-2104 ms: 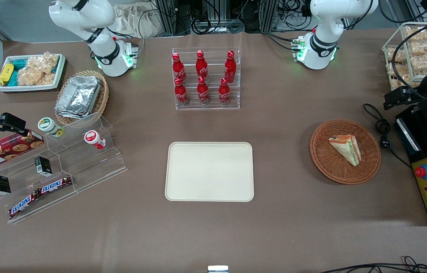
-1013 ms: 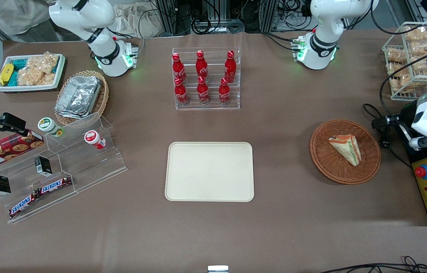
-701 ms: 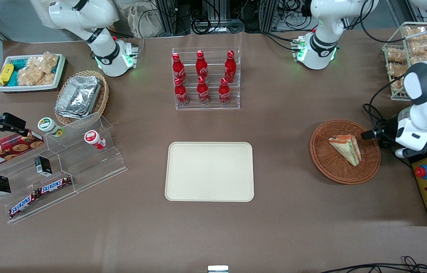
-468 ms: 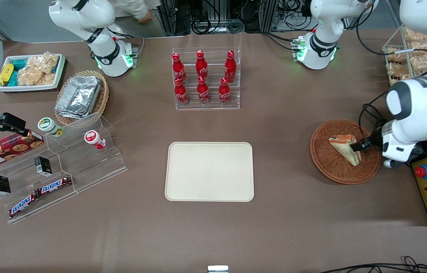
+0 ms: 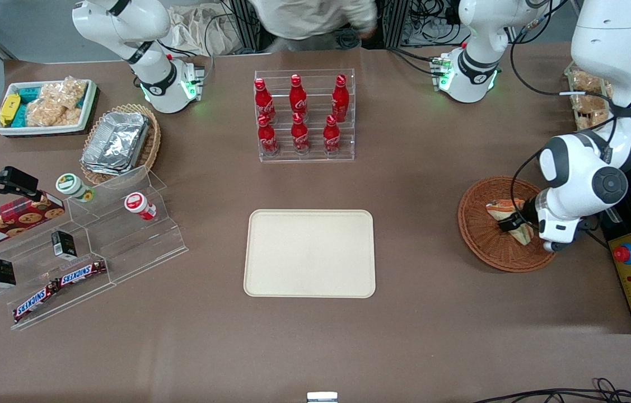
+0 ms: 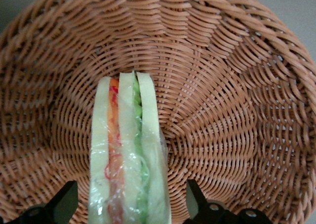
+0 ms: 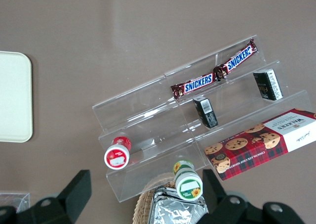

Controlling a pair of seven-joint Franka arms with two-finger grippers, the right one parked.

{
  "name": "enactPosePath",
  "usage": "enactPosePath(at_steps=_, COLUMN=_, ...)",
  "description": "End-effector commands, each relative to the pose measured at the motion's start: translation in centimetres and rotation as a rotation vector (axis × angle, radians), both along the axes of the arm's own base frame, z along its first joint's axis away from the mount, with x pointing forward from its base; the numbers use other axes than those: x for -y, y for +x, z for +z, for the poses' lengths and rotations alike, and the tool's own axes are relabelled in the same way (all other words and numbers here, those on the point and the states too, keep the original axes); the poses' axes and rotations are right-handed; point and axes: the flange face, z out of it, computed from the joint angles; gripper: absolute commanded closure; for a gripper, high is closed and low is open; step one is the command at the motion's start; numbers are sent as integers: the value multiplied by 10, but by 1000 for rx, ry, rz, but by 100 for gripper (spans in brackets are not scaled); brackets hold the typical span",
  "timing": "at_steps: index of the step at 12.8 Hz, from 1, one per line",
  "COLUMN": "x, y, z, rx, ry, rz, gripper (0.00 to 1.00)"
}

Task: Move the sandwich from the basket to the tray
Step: 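Close the left gripper on the sandwich and lift it from the basket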

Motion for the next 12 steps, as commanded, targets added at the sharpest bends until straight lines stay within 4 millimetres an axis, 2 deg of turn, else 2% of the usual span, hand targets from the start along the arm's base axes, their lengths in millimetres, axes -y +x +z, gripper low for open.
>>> enactPosePath(at_steps=1, x=8, y=-1, z=-10, rx=4, ry=7, rz=-22, gripper=100)
enactPosePath(at_steps=2, x=8, y=-2, z=-13, rx=-3, ry=3, rz=-69, gripper=100)
enactPosePath(at_steps=3, x=8, y=-2, z=-8, rx=-4, ry=0, rz=-101, gripper=100)
enactPosePath(at_steps=4, x=8, y=0, z=12, rx=10, ry=-1, rz=-115, gripper=100)
enactPosePath(at_steps=5, x=7, y=0, z=38, rx=2, ry=-6, rz=-140, gripper=100)
enactPosePath(at_steps=7, x=9, y=5, z=109, rx=-13, ry=-18, rz=-185, gripper=100)
enactPosePath(at_steps=8, x=11, y=11, z=138, rx=-14, ry=-22, rz=-193, gripper=100)
enactPosePath(at_steps=9, x=38, y=15, z=157, rx=-23, ry=-29, rz=-240, gripper=100)
enactPosePath(at_steps=11, x=99, y=16, z=179, rx=-33, ry=-44, rz=-327, gripper=100)
enactPosePath(at_steps=12, x=140, y=12, z=185, rx=-18, ry=-56, rz=-384, gripper=100)
